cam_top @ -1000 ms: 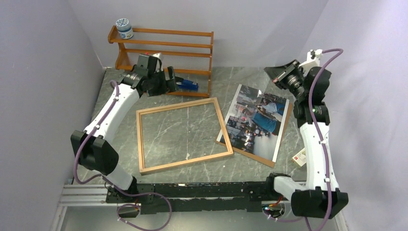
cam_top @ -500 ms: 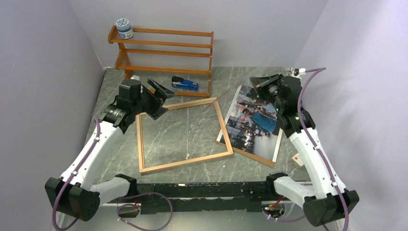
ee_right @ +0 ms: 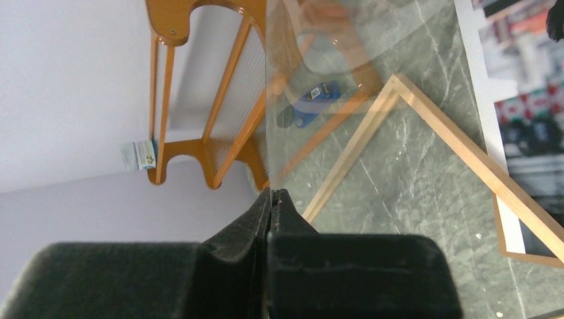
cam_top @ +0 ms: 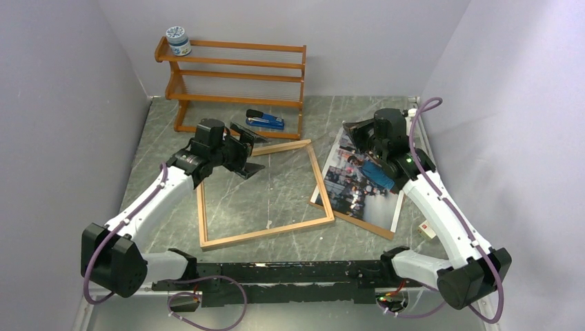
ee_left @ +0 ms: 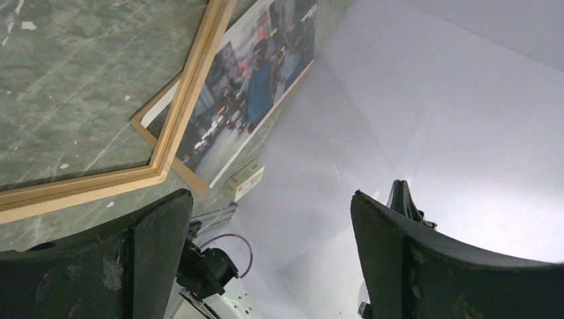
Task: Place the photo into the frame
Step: Move the photo frame to the center of the board.
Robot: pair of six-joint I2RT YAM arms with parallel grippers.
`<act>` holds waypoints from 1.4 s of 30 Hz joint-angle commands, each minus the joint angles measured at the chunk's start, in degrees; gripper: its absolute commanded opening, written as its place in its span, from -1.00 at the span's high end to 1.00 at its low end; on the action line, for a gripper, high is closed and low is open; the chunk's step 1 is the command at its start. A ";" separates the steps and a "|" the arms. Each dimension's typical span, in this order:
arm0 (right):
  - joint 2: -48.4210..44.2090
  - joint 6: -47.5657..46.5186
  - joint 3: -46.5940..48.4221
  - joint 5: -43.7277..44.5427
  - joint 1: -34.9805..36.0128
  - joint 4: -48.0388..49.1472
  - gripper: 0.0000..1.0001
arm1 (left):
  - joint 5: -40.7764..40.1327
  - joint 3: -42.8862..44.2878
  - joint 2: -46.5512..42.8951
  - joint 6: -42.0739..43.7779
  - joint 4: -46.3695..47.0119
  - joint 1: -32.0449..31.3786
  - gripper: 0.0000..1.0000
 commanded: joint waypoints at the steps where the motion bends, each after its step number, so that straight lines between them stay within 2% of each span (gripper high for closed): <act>1: -2.22 1.99 1.48 2.82 0.21 3.75 1.00 | 0.55 1.58 -2.36 -4.29 -2.86 0.04 -0.88; 6: -2.18 2.82 1.50 3.35 0.67 4.62 1.00 | 2.86 -0.02 -3.86 -11.72 -2.44 -0.12 -0.88; 12: -1.40 3.21 1.08 2.31 1.04 6.87 1.00 | 2.62 -0.51 -2.74 -11.94 -0.91 0.20 -0.88; 15: -1.37 1.06 1.86 2.42 1.04 5.74 1.00 | -3.89 3.05 -1.16 0.68 -7.31 1.62 -0.86; 16: -1.55 0.06 2.01 2.64 1.09 5.10 1.00 | -6.18 5.81 -0.31 10.14 -9.81 2.49 -0.86; 18: -2.19 -2.06 1.73 2.95 1.04 4.43 1.00 | -13.26 11.11 1.64 22.97 -18.56 4.00 -0.88; 20: -3.10 -5.10 1.24 2.71 1.00 3.76 1.00 | -19.19 13.77 2.77 36.44 -21.98 4.66 -0.88; 23: -4.15 -9.75 1.05 2.58 0.92 2.55 1.00 | -28.23 13.77 3.36 47.64 -27.88 6.48 -0.88; 24: -4.40 -11.57 1.34 2.46 0.97 2.19 1.00 | -30.22 12.60 3.42 49.58 -29.11 7.55 -0.88; 26: -4.66 -14.76 2.23 2.40 0.92 0.91 1.00 | -29.33 9.00 3.42 52.11 -30.10 11.29 -0.88; 30: -5.00 -19.34 3.72 2.30 0.83 -0.93 1.00 | -21.57 0.60 3.74 55.07 -27.13 18.69 -0.88; 33: -4.82 -21.30 4.12 1.44 0.83 -1.26 1.00 | -16.60 -2.26 6.27 56.77 -24.25 21.87 -0.88; 38: -3.66 -22.66 4.75 -1.16 0.45 -1.13 1.00 | -13.19 -3.50 12.22 57.66 -22.54 26.66 -0.67; 42: -3.20 -23.22 4.97 -2.51 0.02 -0.47 1.00 | -14.01 -3.41 15.37 58.09 -22.15 27.38 -0.55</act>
